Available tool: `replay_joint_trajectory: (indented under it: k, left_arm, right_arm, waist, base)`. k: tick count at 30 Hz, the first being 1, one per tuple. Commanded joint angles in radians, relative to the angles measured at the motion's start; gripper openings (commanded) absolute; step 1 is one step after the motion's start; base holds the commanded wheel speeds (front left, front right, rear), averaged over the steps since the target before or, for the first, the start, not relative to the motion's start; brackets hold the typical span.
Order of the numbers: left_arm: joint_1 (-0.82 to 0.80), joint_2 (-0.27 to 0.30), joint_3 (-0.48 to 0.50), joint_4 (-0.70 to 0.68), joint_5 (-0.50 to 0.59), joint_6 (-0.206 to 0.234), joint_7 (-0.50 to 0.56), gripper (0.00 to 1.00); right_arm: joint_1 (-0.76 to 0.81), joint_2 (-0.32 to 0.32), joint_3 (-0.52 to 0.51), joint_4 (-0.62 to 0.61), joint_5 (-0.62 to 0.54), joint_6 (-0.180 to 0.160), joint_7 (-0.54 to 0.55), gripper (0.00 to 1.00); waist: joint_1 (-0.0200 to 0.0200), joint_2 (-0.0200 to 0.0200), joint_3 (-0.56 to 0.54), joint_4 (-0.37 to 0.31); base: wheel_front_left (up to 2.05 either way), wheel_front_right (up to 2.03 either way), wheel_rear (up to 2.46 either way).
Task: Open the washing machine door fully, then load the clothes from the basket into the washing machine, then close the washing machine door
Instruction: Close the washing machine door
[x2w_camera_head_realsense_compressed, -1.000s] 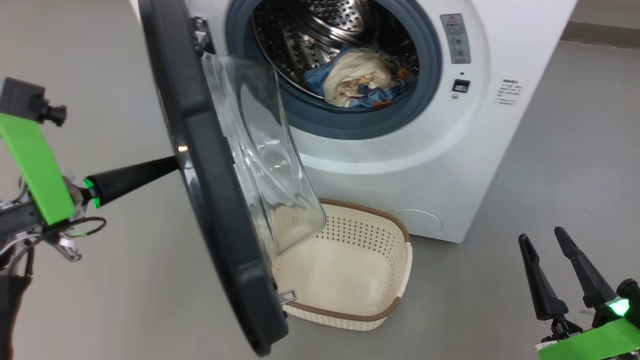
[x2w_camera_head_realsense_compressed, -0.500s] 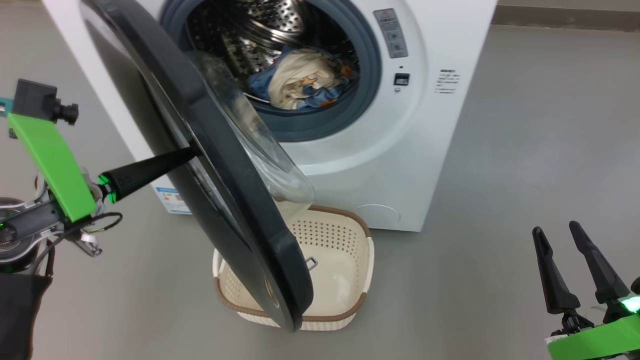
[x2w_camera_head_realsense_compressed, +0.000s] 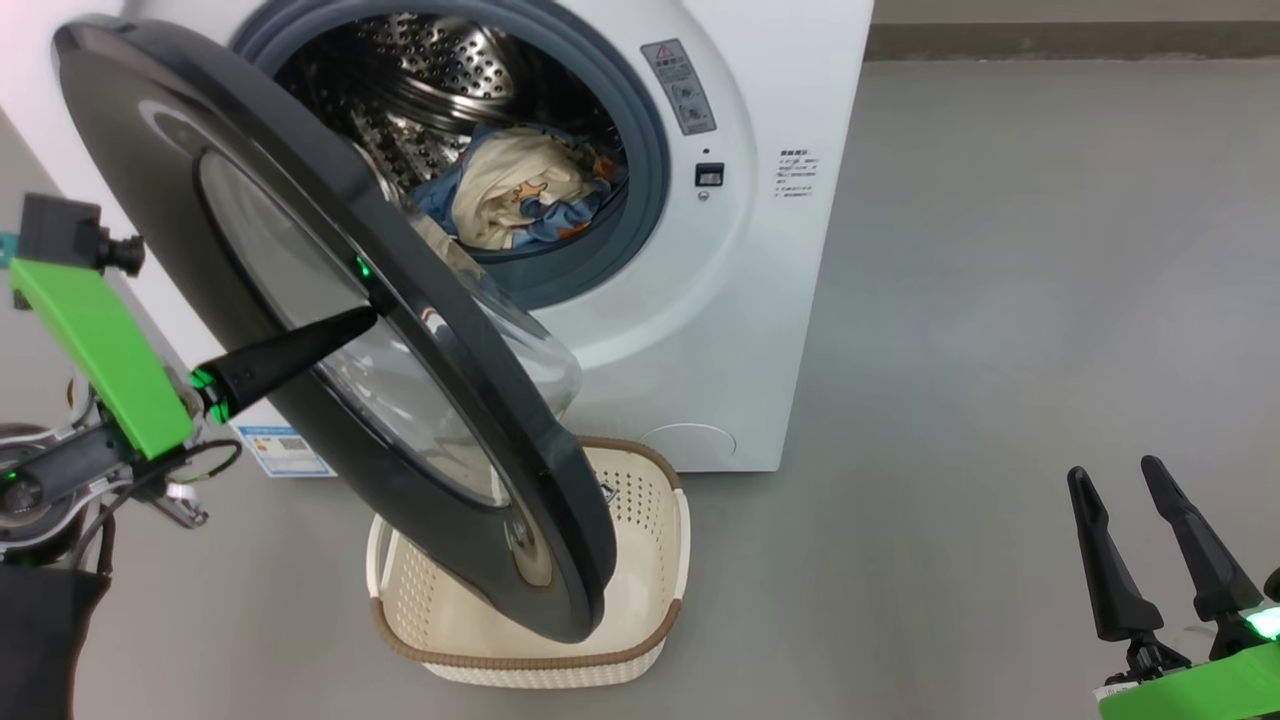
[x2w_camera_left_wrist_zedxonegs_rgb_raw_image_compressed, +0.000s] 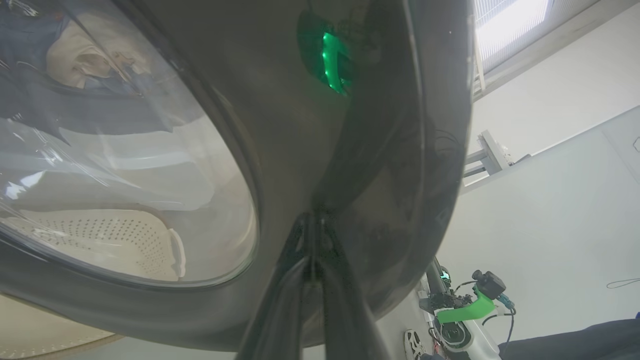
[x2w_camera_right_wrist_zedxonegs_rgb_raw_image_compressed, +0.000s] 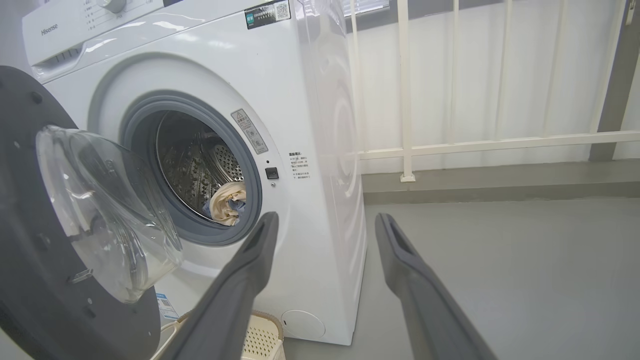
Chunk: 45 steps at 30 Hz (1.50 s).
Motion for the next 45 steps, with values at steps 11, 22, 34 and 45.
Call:
replay_joint_trajectory:
  k: [11,22,34,45]
  left_arm:
    - [0.058,0.059,0.071,-0.014,0.028,-0.015,-0.071,1.0]
    - [0.234,0.092,0.116,-0.057,0.119,-0.015,-0.312,1.0]
    - [0.396,0.093,0.129,-0.057,0.108,-0.015,-0.512,1.0]
    - [0.563,0.083,0.069,-0.057,0.165,-0.015,-0.784,1.0]
  right_arm:
    - [0.014,-0.026,0.013,-0.028,-0.006,0.008,-0.008,1.0]
    - [0.034,-0.022,0.0,-0.025,-0.004,0.008,-0.008,1.0]
    - [0.046,-0.019,-0.008,-0.026,-0.005,0.008,-0.008,1.0]
    - [0.05,-0.017,-0.009,-0.018,-0.003,0.008,-0.008,1.0]
  waist:
    - [0.0,0.0,-0.028,-0.038]
    - [0.0,0.0,-0.043,-0.07]
    - [0.0,0.0,-0.052,-0.071]
    - [0.0,0.0,-0.06,-0.095]
  base:
    - [0.0,0.0,0.0]
    - [0.0,0.0,0.0]
    - [0.0,0.0,0.0]
    - [0.0,0.0,0.0]
